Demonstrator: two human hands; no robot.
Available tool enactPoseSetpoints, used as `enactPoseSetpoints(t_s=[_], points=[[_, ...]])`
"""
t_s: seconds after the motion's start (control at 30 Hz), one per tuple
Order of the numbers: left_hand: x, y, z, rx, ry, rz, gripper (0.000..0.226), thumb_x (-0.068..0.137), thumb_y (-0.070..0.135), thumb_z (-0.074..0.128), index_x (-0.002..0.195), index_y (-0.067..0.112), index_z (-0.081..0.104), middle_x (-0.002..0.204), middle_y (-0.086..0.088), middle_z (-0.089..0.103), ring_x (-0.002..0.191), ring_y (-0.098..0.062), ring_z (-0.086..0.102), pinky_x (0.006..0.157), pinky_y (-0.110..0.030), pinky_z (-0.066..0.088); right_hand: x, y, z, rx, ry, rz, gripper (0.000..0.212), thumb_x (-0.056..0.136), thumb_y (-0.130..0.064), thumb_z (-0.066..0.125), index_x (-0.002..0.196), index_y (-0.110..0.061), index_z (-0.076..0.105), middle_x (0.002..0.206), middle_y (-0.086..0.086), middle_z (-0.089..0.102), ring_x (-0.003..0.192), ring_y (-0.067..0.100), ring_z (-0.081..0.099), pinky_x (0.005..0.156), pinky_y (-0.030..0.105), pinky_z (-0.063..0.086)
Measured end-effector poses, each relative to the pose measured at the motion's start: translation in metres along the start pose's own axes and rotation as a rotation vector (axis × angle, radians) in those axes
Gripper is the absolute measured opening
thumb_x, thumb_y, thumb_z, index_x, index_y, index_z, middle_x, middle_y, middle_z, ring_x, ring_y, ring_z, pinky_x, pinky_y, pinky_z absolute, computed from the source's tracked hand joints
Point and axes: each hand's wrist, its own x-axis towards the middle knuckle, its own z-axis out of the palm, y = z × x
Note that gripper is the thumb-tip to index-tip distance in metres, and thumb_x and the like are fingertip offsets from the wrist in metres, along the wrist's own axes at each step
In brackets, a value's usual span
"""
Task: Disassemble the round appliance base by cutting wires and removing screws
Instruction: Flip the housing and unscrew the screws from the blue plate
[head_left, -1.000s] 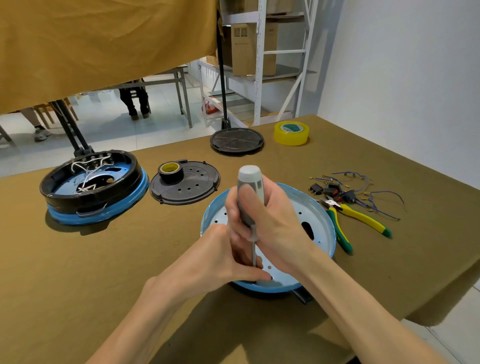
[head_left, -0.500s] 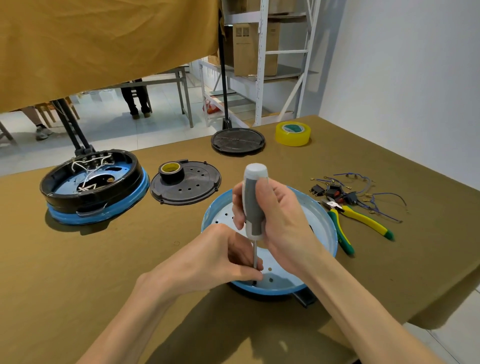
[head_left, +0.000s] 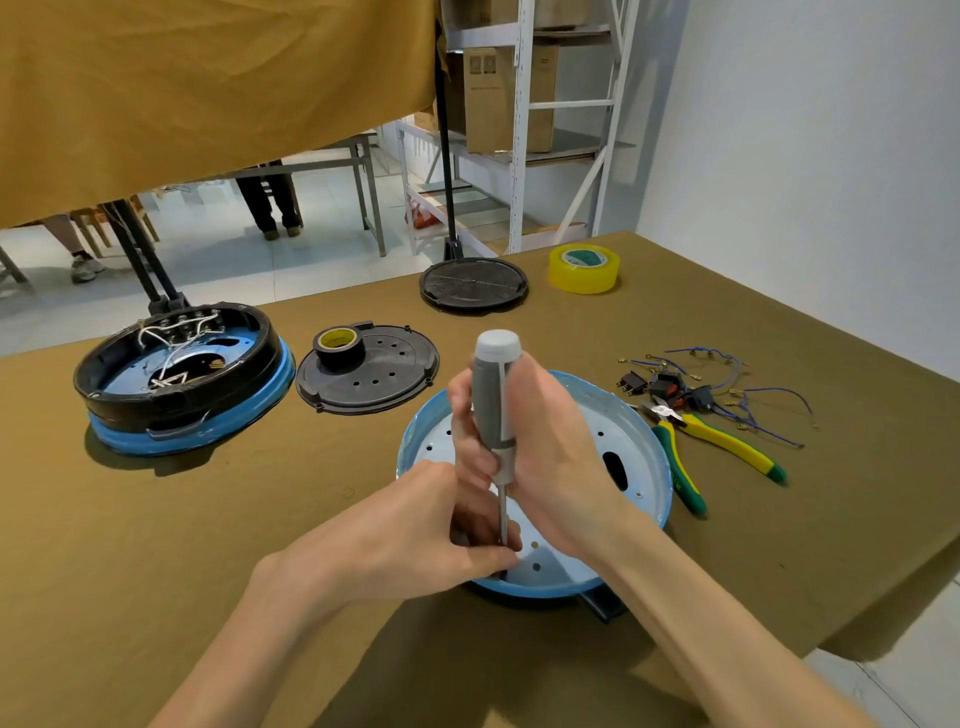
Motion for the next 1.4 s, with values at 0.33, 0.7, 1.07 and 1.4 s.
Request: enactPoseSetpoints(t_s=[0.33,0.7,1.07,1.4], points=[[0.008,0.007,-0.022,0.109,-0.165,-0.104,0.034,0.089,0.036,0.074,0.122,0.036,0.064,0.111,0.022,0.072,0.102,0.005,0.066,0.089,-0.017,0.055,-0.001,0.003,0.004,0.021,-0.039,-0.003,0.086,0.077,-0.086,0.052,0.100,-0.003,0.053,0.066,-0.004,0.055,0.046,0.011,0.039,0.048,0.027,0.034],[0.021,0.006,-0.015,0.159,-0.207,-0.093,0.023,0.086,0.031,0.079,0.108,0.036,0.074,0.088,0.028,0.070,0.087,0.010,0.062,0.072,-0.009,0.052,-0.008,-0.003,-0.004,0.002,-0.042,-0.028,0.082,0.084,-0.073,0.060,0.106,0.004,0.046,0.071,-0.004,0.054,0.047,0.012,0.038,0.049,0.027,0.036],[0.025,0.007,-0.017,0.128,-0.246,-0.066,0.025,0.087,0.028,0.081,0.110,0.029,0.073,0.079,0.040,0.065,0.080,0.025,0.057,0.069,0.001,0.044,-0.007,-0.009,0.001,0.020,0.015,-0.108,0.064,0.085,-0.069,0.061,0.098,-0.008,0.048,0.075,0.014,0.055,0.042,0.012,0.042,0.045,0.023,0.036],[0.027,0.002,-0.017,0.126,-0.249,-0.058,0.029,0.087,0.033,0.081,0.105,0.041,0.061,0.079,0.042,0.063,0.081,0.032,0.052,0.068,0.007,0.038,-0.008,-0.009,0.006,-0.076,0.025,-0.140,0.060,0.084,-0.060,0.071,0.096,-0.005,0.051,0.062,0.001,0.053,0.041,0.010,0.041,0.043,0.024,0.035]])
